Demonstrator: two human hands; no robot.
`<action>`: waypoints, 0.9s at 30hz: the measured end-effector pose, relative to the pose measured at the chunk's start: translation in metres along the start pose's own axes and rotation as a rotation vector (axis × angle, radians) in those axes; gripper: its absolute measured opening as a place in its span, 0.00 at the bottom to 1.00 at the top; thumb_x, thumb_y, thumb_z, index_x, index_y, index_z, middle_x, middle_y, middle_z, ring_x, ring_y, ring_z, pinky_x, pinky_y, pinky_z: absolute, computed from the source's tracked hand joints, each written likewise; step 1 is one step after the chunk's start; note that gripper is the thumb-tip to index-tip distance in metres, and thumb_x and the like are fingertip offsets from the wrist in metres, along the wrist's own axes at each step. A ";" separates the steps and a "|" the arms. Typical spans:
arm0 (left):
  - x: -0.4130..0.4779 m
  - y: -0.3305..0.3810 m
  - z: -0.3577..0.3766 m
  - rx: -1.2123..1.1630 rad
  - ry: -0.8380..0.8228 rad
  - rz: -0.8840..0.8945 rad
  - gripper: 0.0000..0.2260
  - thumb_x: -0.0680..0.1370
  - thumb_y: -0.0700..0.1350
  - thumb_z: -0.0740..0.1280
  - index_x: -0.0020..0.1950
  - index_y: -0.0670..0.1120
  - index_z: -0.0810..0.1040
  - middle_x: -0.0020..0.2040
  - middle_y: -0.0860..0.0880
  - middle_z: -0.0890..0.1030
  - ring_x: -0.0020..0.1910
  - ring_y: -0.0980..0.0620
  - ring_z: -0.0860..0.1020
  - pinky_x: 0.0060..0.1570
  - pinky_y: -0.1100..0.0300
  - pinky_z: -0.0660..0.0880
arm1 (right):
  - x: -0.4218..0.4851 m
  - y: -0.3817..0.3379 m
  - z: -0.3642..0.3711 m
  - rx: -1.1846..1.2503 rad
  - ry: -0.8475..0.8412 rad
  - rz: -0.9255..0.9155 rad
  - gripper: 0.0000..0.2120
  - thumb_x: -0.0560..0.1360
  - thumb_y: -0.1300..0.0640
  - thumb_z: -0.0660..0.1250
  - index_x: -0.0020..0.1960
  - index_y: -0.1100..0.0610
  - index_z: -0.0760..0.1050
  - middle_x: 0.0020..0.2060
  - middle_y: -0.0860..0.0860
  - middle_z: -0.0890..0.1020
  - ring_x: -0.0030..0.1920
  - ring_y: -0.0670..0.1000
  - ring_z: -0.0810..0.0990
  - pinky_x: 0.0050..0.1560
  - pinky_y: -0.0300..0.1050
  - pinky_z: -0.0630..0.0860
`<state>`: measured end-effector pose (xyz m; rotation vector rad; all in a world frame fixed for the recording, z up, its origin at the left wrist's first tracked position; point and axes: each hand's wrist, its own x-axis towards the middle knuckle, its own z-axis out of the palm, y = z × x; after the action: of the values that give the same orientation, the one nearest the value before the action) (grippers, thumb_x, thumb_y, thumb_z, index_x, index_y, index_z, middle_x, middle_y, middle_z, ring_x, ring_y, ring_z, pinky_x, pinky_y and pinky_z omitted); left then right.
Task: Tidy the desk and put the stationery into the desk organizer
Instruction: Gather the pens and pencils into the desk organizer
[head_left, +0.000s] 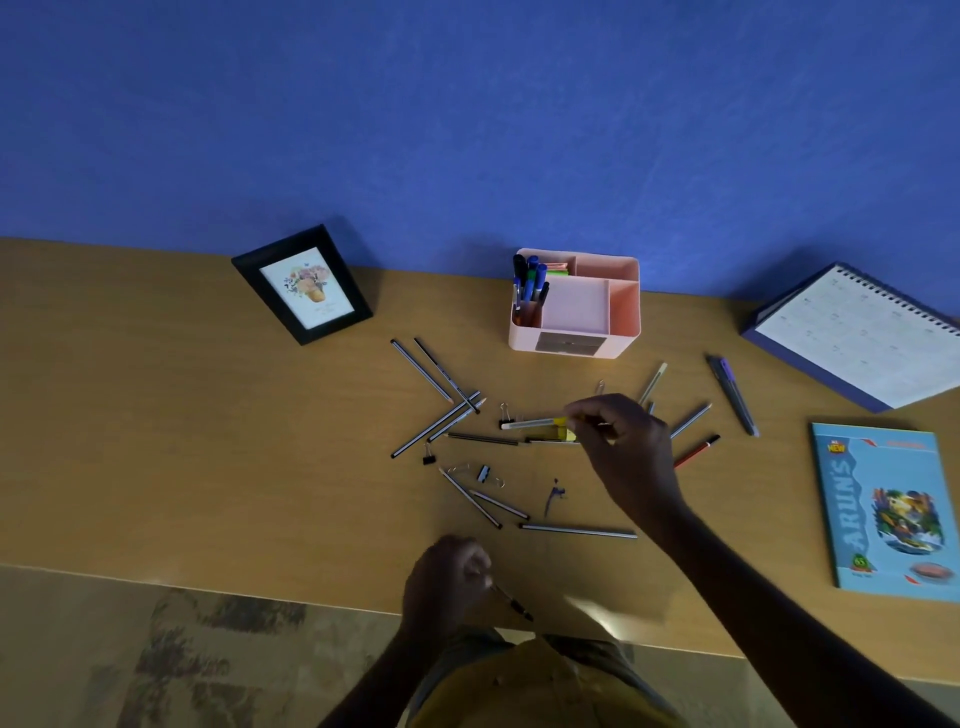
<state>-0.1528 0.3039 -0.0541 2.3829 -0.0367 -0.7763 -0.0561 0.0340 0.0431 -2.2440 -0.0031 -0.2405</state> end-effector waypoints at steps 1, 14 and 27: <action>-0.001 -0.002 0.006 0.062 -0.058 0.052 0.07 0.77 0.51 0.75 0.55 0.55 0.85 0.50 0.59 0.83 0.45 0.64 0.80 0.46 0.63 0.79 | 0.001 0.001 -0.001 -0.005 0.000 0.002 0.07 0.79 0.63 0.74 0.57 0.58 0.84 0.51 0.49 0.87 0.51 0.43 0.85 0.49 0.43 0.85; 0.028 0.002 0.005 0.147 0.110 0.167 0.10 0.84 0.51 0.70 0.63 0.53 0.85 0.57 0.56 0.83 0.48 0.65 0.76 0.42 0.75 0.63 | 0.004 -0.001 0.000 0.003 0.035 0.013 0.08 0.79 0.62 0.75 0.58 0.59 0.85 0.51 0.49 0.87 0.51 0.43 0.86 0.49 0.44 0.86; 0.024 0.000 0.014 0.206 0.162 0.154 0.16 0.82 0.55 0.71 0.70 0.58 0.79 0.62 0.59 0.82 0.55 0.62 0.81 0.51 0.65 0.79 | 0.084 -0.020 -0.019 -0.078 0.122 -0.048 0.11 0.82 0.54 0.72 0.61 0.59 0.82 0.59 0.52 0.86 0.60 0.47 0.85 0.55 0.37 0.82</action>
<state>-0.1403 0.2912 -0.0756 2.5937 -0.2408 -0.5277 0.0213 0.0252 0.0849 -2.3054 0.0179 -0.4094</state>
